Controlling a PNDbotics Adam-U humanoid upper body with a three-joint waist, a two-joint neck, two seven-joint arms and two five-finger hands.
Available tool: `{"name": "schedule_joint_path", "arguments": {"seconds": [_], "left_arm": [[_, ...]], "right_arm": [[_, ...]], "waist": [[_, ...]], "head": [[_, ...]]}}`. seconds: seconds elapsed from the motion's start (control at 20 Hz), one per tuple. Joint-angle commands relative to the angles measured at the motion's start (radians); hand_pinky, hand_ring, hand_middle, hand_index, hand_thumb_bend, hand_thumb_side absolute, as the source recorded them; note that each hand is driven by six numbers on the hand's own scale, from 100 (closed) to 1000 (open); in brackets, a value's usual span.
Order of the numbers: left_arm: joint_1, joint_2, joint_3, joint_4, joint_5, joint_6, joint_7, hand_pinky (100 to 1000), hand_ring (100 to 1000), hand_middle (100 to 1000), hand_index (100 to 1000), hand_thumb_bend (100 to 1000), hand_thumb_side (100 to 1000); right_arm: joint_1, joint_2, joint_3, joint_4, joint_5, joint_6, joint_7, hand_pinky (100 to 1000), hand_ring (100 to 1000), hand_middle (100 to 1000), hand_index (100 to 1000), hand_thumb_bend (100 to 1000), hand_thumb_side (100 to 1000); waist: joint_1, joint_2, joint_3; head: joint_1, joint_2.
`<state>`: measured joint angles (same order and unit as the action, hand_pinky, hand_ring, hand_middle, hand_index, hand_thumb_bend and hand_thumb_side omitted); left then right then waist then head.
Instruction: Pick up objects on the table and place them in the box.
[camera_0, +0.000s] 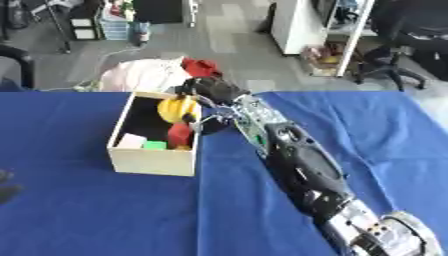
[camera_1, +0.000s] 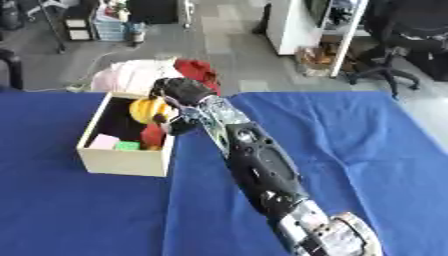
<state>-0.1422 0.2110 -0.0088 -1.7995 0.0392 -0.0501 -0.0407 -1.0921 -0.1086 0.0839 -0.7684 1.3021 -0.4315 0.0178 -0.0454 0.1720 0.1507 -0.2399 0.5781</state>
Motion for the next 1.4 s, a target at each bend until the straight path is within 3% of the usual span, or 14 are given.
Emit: {"name": "schedule_joint_path", "arguments": {"seconds": [0.05,0.15,0.2,0.35,0.75,1.0,1.15,1.4], "left_arm": [[-0.007,0.011,-0.001,-0.012,0.004,-0.001,-0.003,889,754,754,826,127,640],[-0.006,0.011,-0.001,-0.012,0.004,-0.001,-0.002,889,754,753,826,127,640],[-0.005,0.011,0.000,-0.012,0.004,-0.001,-0.002,889,754,753,826,128,639],[-0.003,0.012,0.000,-0.011,0.003,-0.001,-0.001,889,753,753,826,129,640],[0.002,0.012,0.003,-0.011,0.001,-0.001,0.003,889,753,753,826,131,639],[0.007,0.013,0.006,-0.009,-0.001,-0.001,0.006,889,752,752,826,132,640],[0.010,0.014,0.008,-0.009,-0.003,0.000,0.008,889,752,752,826,133,640],[0.011,0.013,0.009,-0.011,-0.003,0.000,0.009,889,751,752,826,132,639]], "right_arm": [[-0.029,-0.005,0.022,-0.037,0.022,-0.037,0.012,880,861,832,972,100,236],[-0.029,-0.004,0.033,-0.045,0.028,-0.055,0.032,893,881,852,1000,100,279],[-0.029,-0.004,0.037,-0.050,0.028,-0.062,0.042,898,889,862,1000,100,345],[-0.030,-0.009,0.045,-0.069,0.015,-0.080,0.063,901,893,869,1000,100,375],[-0.032,-0.057,0.041,-0.120,-0.064,-0.078,0.096,904,891,876,1000,100,318],[-0.019,-0.118,-0.009,-0.091,-0.123,-0.036,0.142,900,884,881,1000,100,319],[-0.007,-0.144,-0.050,-0.037,-0.158,0.011,0.181,895,879,881,1000,100,371],[0.010,-0.161,-0.097,0.054,-0.128,0.101,0.199,893,879,882,1000,100,345]], "waist": [[-0.001,-0.019,-0.002],[0.000,-0.020,-0.003],[0.000,-0.021,-0.004],[0.001,-0.022,-0.008],[0.001,-0.024,-0.018],[-0.002,-0.027,-0.030],[-0.001,-0.027,-0.036],[0.004,-0.025,-0.038]], "head": [[-0.002,-0.012],[-0.002,-0.011],[-0.002,-0.011],[-0.001,-0.011],[0.004,-0.006],[0.016,-0.004],[0.021,-0.003],[0.025,-0.003]]}}
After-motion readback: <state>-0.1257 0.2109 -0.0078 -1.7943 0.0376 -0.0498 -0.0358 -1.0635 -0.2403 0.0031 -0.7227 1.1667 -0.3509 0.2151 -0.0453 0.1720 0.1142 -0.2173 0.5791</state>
